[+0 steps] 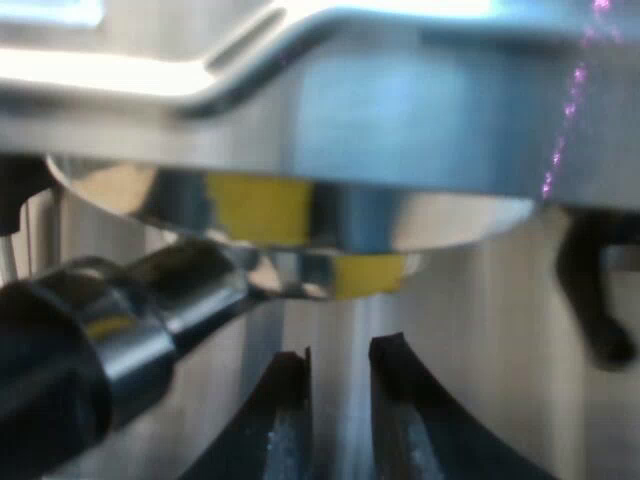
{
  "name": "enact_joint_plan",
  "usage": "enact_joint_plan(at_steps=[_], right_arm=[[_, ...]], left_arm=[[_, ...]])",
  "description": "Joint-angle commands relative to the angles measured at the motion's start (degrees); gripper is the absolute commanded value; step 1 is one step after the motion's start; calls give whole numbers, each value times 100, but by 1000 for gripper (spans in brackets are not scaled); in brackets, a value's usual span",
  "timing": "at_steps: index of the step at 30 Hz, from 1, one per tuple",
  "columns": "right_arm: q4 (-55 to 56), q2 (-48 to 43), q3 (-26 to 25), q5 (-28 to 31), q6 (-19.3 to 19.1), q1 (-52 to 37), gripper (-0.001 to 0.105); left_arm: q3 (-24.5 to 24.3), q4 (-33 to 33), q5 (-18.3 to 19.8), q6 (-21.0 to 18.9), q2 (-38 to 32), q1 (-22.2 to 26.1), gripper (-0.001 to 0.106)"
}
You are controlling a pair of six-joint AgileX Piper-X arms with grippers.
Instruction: Put the handle in the coffee machine
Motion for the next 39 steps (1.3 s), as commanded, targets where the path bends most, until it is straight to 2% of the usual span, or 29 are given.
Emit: enact_joint_plan(at_steps=[1, 3, 6, 10, 17, 24, 25, 29, 31, 37, 39], right_arm=[[116, -1080, 184, -140, 228, 115, 20], [276, -1256, 358, -183, 295, 173, 20], [743, -1665, 669, -433, 622, 315, 20], [1272, -2038, 818, -550, 984, 430, 20], [3071, -3073, 893, -1528, 1749, 584, 20], [4312, -3929, 893, -2515, 1848, 769, 21], [4460, -4078, 893, -2568, 1895, 791, 23], [4989, -4569, 893, -2842, 1940, 845, 47], [5198, -4751, 893, -2948, 2154, 845, 56], [5915, -5224, 893, -3000, 2289, 845, 56], [6160, -5335, 893, -3207, 2289, 845, 56]], left_arm=[[35, 102, 420, -211, -237, -118, 1], [52, -19, 420, -289, -366, -118, 1], [183, -285, 367, -612, -673, -118, 1], [420, -413, 281, -626, -848, -118, 1], [766, -572, 287, -786, -872, -118, 1], [766, -700, 287, -890, -872, -118, 1], [766, -702, 287, -890, -872, -118, 1], [766, -700, 287, -966, -872, -118, 1], [766, -700, 287, -1035, -872, -118, 1], [766, -743, 287, -1166, -872, -118, 1], [766, -703, 335, -1246, -872, -118, 1]])
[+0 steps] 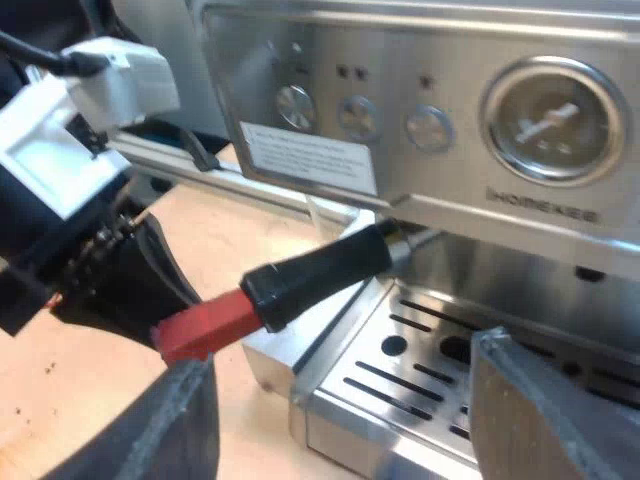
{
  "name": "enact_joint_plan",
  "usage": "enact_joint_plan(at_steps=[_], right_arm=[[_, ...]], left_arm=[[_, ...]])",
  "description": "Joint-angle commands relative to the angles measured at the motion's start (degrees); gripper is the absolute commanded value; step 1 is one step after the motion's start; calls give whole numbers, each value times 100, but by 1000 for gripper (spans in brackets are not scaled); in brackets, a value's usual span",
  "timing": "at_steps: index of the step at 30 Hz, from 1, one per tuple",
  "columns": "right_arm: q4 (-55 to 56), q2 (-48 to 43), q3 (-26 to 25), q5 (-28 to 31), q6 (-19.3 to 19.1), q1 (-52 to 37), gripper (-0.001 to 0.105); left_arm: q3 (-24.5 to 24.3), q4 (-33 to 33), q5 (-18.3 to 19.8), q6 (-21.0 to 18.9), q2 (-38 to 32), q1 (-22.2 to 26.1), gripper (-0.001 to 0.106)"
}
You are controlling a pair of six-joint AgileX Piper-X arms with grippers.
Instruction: Put the handle in the coffee machine
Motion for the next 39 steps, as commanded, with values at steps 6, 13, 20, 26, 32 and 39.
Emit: enact_joint_plan(at_steps=[6, 13, 20, 26, 32, 39], right_arm=[[930, -371, -10, -902, 19, 15, 57], [956, -371, -10, -914, 19, 15, 57], [956, -371, -10, -914, 19, 15, 57], [1021, -371, -10, -929, 189, 15, 57], [1364, -371, -10, -956, 495, 15, 57], [1511, -398, -10, -956, 583, 15, 57]], left_arm=[[-3, 113, 559, -212, -122, -102, 1], [-3, 66, 559, -317, -380, -154, 1], [-3, 41, 576, -455, -404, -866, 1], [-3, -538, 548, -1049, -404, -1658, 1], [-3, -1108, 437, -1477, -404, -2226, 1], [-3, -1330, 411, -1479, -404, -2624, 1]])
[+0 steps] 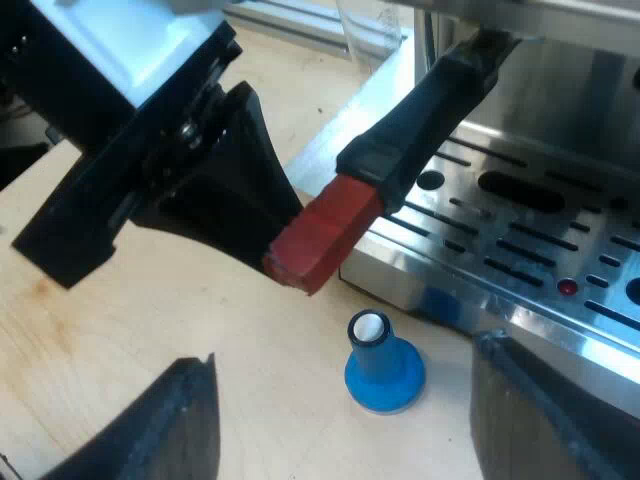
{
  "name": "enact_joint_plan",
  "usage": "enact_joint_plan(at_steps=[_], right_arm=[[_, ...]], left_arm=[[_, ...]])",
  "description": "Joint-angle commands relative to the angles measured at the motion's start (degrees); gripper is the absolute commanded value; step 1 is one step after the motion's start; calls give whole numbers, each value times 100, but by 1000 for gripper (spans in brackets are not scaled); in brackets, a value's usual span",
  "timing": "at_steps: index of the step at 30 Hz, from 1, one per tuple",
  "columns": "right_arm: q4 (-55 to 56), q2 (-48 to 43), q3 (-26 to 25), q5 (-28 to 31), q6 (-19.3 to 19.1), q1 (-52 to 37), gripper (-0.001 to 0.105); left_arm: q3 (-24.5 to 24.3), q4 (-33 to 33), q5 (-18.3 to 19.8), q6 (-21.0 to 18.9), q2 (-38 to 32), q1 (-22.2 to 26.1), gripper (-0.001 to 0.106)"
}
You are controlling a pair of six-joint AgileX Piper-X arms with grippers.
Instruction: Put the handle in the coffee machine
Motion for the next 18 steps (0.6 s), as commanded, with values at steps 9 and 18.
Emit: enact_joint_plan(at_steps=[9, 18], right_arm=[[144, -88, -10, -53, -24, 15, 57], [144, -88, -10, -53, -24, 15, 57]], left_arm=[[-111, -1397, 1533, 107, -80, -449, 1], [-111, -1405, 1522, 91, -80, -449, 1]])
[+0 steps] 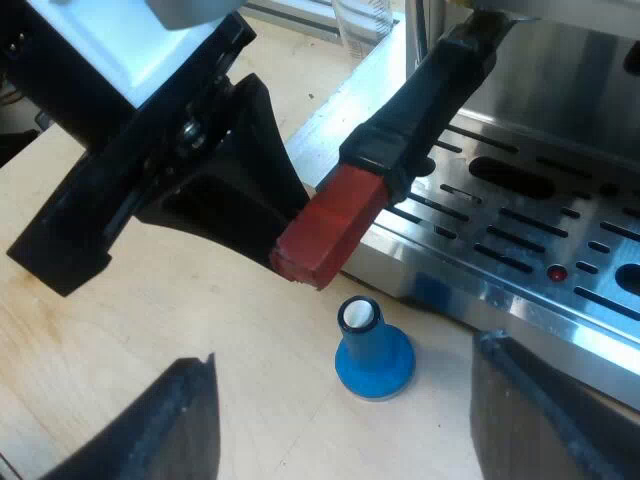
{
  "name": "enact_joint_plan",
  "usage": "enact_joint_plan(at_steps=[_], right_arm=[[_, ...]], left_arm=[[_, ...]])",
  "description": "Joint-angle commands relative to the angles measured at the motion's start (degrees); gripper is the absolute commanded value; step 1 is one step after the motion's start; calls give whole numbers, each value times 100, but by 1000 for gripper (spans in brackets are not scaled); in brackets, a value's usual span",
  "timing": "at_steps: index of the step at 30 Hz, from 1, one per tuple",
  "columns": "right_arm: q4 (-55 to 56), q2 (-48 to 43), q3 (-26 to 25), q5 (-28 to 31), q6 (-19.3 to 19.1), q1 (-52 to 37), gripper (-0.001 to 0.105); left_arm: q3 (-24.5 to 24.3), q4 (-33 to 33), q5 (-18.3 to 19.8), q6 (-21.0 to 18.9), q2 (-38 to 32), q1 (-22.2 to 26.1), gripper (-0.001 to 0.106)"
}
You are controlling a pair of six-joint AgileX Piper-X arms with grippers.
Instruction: Put the handle in the coffee machine
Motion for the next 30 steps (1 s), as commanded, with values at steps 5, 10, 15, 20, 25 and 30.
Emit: enact_joint_plan(at_steps=[5, 10, 15, 20, 25, 30], right_arm=[[2, -59, -10, -53, -29, 15, 57], [-22, -59, -10, 0, -29, 15, 57], [-112, -59, -10, 0, -29, 15, 57], [-146, -59, -10, 0, -29, 15, 57], [-168, -59, -10, 0, -29, 15, 57], [-168, -59, -10, 0, -29, 15, 57]], left_arm=[[-204, -511, 1002, 103, -67, -151, 1], [-204, 108, 544, 589, -67, 243, 1], [-204, 635, 573, 971, -81, 842, 1], [-149, 1026, 581, 1365, -279, 1523, 1], [-66, 1220, 594, 1641, -679, 2172, 1], [-68, 1281, 618, 1641, -1076, 2787, 2]])
